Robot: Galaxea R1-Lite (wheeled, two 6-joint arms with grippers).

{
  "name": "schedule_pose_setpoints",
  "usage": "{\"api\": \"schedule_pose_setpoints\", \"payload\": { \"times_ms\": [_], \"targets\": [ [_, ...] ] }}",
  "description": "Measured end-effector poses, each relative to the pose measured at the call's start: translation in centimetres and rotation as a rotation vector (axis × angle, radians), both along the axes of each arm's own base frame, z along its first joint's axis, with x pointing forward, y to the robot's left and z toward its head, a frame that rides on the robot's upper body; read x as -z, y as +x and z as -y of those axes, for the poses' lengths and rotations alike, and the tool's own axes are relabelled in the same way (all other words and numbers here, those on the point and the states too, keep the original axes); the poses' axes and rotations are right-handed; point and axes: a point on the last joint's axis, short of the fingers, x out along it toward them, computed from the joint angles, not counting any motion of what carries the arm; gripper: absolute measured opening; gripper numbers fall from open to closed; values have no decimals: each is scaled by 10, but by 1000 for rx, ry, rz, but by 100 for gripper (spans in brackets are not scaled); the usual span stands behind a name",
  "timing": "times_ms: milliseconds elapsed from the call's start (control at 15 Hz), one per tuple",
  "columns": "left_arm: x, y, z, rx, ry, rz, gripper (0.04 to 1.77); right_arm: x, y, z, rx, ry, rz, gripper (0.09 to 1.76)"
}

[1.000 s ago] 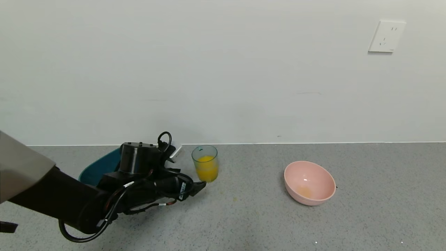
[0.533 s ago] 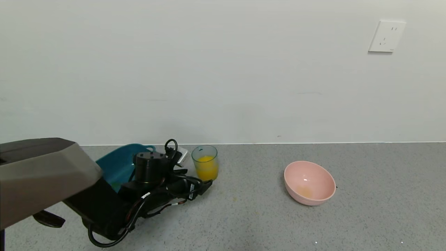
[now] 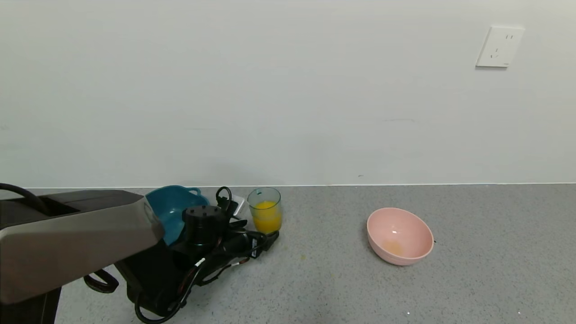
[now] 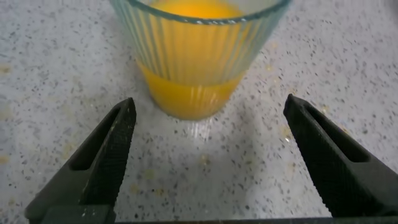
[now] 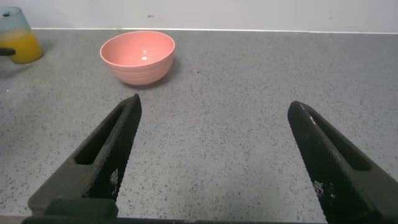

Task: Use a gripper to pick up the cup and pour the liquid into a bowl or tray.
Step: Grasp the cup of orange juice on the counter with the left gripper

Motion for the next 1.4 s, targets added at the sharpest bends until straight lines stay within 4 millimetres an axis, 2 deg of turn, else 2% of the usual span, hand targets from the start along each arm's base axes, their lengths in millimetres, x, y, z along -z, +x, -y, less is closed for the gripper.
{"api": "schedule_pose_setpoints", "payload": {
  "times_ms": [333, 667, 867, 1400],
  "targets": [
    [13, 8, 2, -21, -3, 18, 172, 0, 0, 0, 1, 0, 0, 171],
    [14, 18, 6, -32, -34, 35, 172, 0, 0, 0, 0, 0, 0, 171],
    [12, 22, 9, -29, -57, 102, 172, 0, 0, 0, 0, 0, 0, 171],
    [21, 29, 12, -27, -60, 127, 172, 0, 0, 0, 0, 0, 0, 171]
  ]
}}
